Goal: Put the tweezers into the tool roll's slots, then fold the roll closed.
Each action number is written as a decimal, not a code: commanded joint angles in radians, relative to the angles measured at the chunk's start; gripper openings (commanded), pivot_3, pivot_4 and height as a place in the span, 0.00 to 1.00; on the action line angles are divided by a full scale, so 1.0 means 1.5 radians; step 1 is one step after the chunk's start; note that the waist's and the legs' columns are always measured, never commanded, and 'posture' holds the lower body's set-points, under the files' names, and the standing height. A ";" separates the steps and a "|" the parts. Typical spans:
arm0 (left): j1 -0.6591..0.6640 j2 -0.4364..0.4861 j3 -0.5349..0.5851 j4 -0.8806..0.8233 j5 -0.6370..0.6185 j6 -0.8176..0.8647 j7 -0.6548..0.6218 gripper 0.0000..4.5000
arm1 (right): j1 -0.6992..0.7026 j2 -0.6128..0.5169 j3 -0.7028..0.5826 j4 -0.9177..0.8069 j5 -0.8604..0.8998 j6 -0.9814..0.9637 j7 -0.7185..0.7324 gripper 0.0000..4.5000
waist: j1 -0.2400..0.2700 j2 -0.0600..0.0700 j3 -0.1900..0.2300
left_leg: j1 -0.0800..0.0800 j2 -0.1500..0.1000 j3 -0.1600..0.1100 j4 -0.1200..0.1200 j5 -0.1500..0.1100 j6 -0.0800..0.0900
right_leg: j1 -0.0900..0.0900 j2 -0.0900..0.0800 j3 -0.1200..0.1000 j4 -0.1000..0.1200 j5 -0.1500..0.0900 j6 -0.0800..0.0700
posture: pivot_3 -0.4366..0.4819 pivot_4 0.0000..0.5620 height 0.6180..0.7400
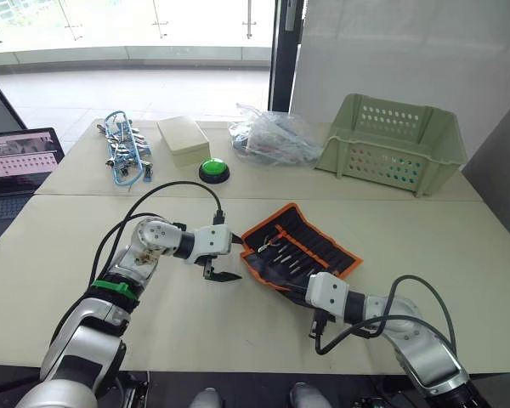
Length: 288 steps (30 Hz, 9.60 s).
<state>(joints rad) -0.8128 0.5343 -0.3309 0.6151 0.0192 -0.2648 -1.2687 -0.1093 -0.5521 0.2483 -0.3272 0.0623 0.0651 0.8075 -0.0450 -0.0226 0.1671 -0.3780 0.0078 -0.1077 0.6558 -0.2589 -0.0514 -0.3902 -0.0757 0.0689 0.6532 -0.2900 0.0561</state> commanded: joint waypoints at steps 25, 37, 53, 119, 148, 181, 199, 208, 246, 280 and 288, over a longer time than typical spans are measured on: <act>-0.052 0.030 0.030 0.077 0.064 -0.081 0.018 0.00 | -0.126 0.082 0.003 0.191 -0.063 -0.066 -0.098 0.00 | -0.014 0.000 0.000 | 0.001 -0.001 0.000 0.003 -0.001 0.002 | 0.000 0.000 0.001 0.006 0.000 0.000 | 0.48 0.27 1.00; 0.247 0.143 0.106 -0.485 -0.096 0.329 0.020 0.00 | -0.193 0.078 0.013 0.305 -0.038 -0.156 -0.024 0.00 | -0.014 0.001 0.000 | 0.001 0.000 0.000 0.003 -0.001 0.002 | -0.001 0.000 0.000 0.007 0.000 0.000 | 0.48 0.27 1.00; 0.280 0.128 0.071 -0.524 -0.095 0.456 0.130 0.00 | -0.095 -0.018 -0.028 0.185 0.110 -0.041 0.102 0.00 | -0.009 0.000 0.000 | 0.003 0.000 0.000 0.003 -0.001 0.002 | 0.001 0.000 0.001 0.007 0.000 0.000 | 0.48 0.27 1.00; 0.216 -0.140 0.082 -0.258 -0.105 0.406 0.351 0.00 | -0.128 0.148 -0.007 0.237 -0.018 0.119 -0.149 0.00 | 0.003 0.001 0.000 | 0.004 -0.001 0.000 0.003 0.000 0.002 | 0.001 -0.001 0.001 0.007 0.000 0.000 | 0.48 0.27 1.00; 0.249 -0.082 0.194 -0.473 -0.259 0.449 0.281 0.00 | -0.177 0.104 -0.220 0.270 0.152 0.140 -0.139 0.00 | 0.000 0.002 -0.001 | 0.003 -0.001 0.000 0.003 0.001 0.001 | 0.001 -0.001 0.001 0.007 0.000 0.000 | 0.48 0.27 1.00; 0.447 0.235 0.402 -0.698 -0.487 0.683 0.162 0.99 | -0.317 0.038 -0.326 0.333 0.428 0.875 -0.129 1.00 | -0.007 0.003 0.001 | 0.002 0.000 0.001 0.002 0.000 0.001 | 0.000 0.000 0.001 0.005 0.000 0.000 | 0.48 0.27 1.00; 0.585 0.239 0.448 -0.759 -0.452 0.624 0.218 0.99 | -0.393 0.117 -0.354 0.440 0.436 0.926 -0.148 1.00 | -0.019 0.003 0.001 | 0.005 0.005 0.002 -0.003 0.000 0.001 | 0.000 0.004 0.002 0.004 0.000 -0.003 | 0.48 0.27 1.00; 0.591 0.236 0.447 -0.757 -0.451 0.608 0.224 1.00 | -0.407 0.116 -0.359 0.477 0.439 0.911 -0.137 0.88 | -0.018 0.003 0.001 | 0.006 0.005 0.002 -0.003 0.000 0.001 | 0.000 0.004 0.002 0.004 0.000 -0.004 | 0.48 0.27 1.00; 0.574 0.208 0.364 -0.705 -0.371 0.534 0.227 1.00 | -0.512 0.068 -0.320 0.353 0.424 1.006 -0.193 0.00 | -0.017 0.006 0.003 | 0.002 0.005 0.002 -0.007 0.000 0.001 | -0.004 0.004 0.002 0.003 0.000 -0.004 | 0.48 0.27 1.00; 0.565 0.211 0.365 -0.705 -0.368 0.532 0.225 1.00 | -0.427 0.200 -0.371 0.340 0.412 0.938 -0.232 0.99 | -0.016 0.006 0.003 | -0.004 0.003 0.002 -0.005 0.001 0.000 | -0.011 0.002 0.001 0.007 0.000 -0.005 | 0.48 0.27 1.00; 0.559 0.212 0.364 -0.701 -0.370 0.533 0.221 1.00 | -0.367 0.097 -0.251 0.223 0.417 0.724 -0.015 0.81 | -0.016 0.006 0.003 | -0.004 0.003 0.002 -0.004 0.001 0.000 | -0.010 0.002 0.001 0.007 0.000 -0.005 | 0.48 0.27 1.00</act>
<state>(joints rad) 0.0370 0.8392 0.1976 -0.4188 -0.5300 0.5429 -0.9307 -0.6618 -0.3863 -0.1711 0.0895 0.6800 1.2239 0.7024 -0.0684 -0.0141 0.1721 -0.3842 0.0124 -0.1046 0.6502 -0.2574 -0.0507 -0.4057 -0.0727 0.0703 0.6639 -0.2899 0.0487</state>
